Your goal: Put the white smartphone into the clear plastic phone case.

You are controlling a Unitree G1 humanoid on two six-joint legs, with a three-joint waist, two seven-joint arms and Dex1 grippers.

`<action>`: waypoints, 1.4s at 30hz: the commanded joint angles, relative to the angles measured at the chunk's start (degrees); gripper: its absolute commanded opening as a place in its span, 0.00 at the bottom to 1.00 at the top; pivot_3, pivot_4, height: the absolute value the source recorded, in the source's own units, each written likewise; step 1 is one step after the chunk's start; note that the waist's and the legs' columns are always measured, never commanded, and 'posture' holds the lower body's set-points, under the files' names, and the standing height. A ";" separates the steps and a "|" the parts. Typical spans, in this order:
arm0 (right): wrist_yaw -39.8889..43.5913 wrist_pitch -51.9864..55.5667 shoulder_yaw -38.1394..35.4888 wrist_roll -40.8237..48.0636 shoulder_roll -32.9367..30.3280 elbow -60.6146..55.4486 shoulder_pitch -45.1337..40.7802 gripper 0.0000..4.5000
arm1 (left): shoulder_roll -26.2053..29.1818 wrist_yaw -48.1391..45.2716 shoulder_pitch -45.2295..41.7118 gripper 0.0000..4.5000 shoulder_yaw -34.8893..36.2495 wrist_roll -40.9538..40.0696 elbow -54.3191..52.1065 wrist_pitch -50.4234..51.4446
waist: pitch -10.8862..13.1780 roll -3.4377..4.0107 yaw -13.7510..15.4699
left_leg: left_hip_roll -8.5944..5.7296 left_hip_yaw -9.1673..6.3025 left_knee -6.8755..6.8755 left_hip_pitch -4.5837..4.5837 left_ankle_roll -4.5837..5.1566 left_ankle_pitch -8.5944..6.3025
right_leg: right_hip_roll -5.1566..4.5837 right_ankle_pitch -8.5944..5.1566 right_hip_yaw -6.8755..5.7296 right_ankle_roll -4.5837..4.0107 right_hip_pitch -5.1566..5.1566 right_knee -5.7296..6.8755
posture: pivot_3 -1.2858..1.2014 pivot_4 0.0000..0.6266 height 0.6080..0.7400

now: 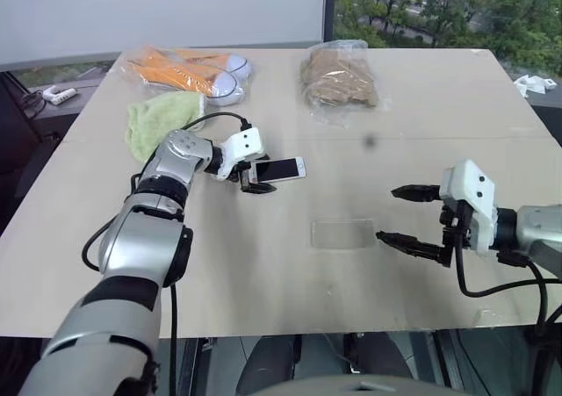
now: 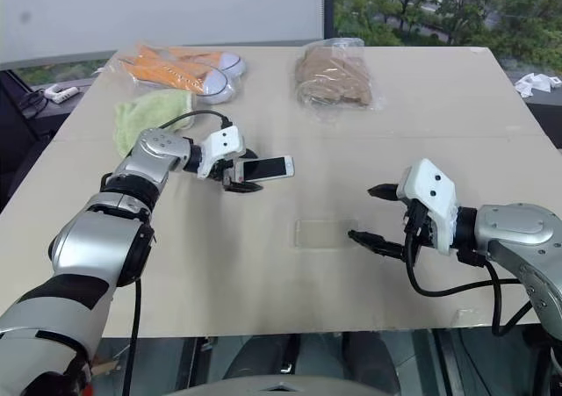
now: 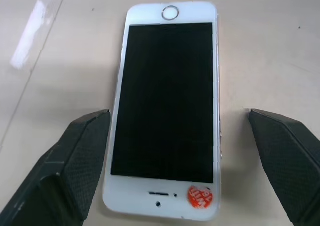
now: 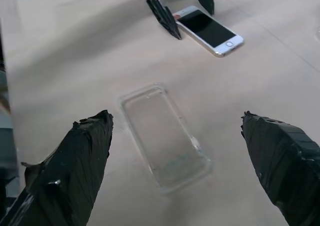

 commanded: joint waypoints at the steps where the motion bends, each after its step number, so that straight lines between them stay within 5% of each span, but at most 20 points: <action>1: -1.80 -0.65 -2.56 0.19 -1.18 -1.37 0.73 1.00 | -1.15 -1.19 0.33 0.88 -0.57 1.92 1.30 3.84 | -0.01 0.00 -0.01 | 0.00 0.00 0.07 0.01 0.02 -0.01 | 0.03 0.00 0.00 0.00 0.04 0.01 | 0.52 0.24 1.00; 2: -2.50 -1.00 -2.58 -0.43 -1.19 -1.12 0.84 1.00 | -1.23 -1.44 0.38 0.88 -0.59 2.01 1.35 4.51 | -0.02 -0.01 -0.02 | -0.01 0.00 0.13 0.01 0.04 -0.03 | 0.03 0.00 0.00 0.01 0.08 0.01 | 0.52 0.24 1.00; 3: -3.21 -1.53 -2.65 -1.13 -1.23 -0.56 0.96 1.00 | -1.22 -2.35 0.56 0.72 -0.65 2.12 1.36 5.26 | -0.02 -0.01 -0.02 | -0.01 -0.01 0.20 0.02 0.06 -0.04 | 0.03 0.00 0.00 0.02 0.10 0.02 | 0.52 0.24 1.00; 6: -4.07 -2.16 -2.74 -1.67 -1.43 0.20 1.18 1.00 | -1.11 -4.05 0.91 0.64 -0.72 2.50 1.22 6.24 | -0.03 -0.01 -0.07 | -0.01 -0.02 0.24 0.02 0.05 -0.03 | 0.03 0.00 0.00 0.03 0.11 0.02 | 0.52 0.24 1.00; 25: -5.92 -3.84 -2.44 -0.44 -1.17 0.73 0.52 1.00 | -0.99 -3.84 -0.22 0.64 0.51 2.80 -0.50 1.21 | -0.03 -0.01 -0.20 | -0.01 -0.01 0.23 0.02 0.05 -0.03 | -0.06 0.00 0.04 0.03 0.10 0.01 | 0.52 0.24 1.00; 42: -3.67 -5.71 -4.68 -0.32 -3.66 2.80 2.76 1.00 | 0.14 -14.38 -1.25 0.64 4.24 -3.91 -13.93 -0.50 | 0.12 -0.20 -0.41 | -0.05 0.05 0.21 -0.18 -0.06 0.03 | -0.17 -0.03 0.11 0.08 -0.11 0.00 | 0.52 0.24 1.00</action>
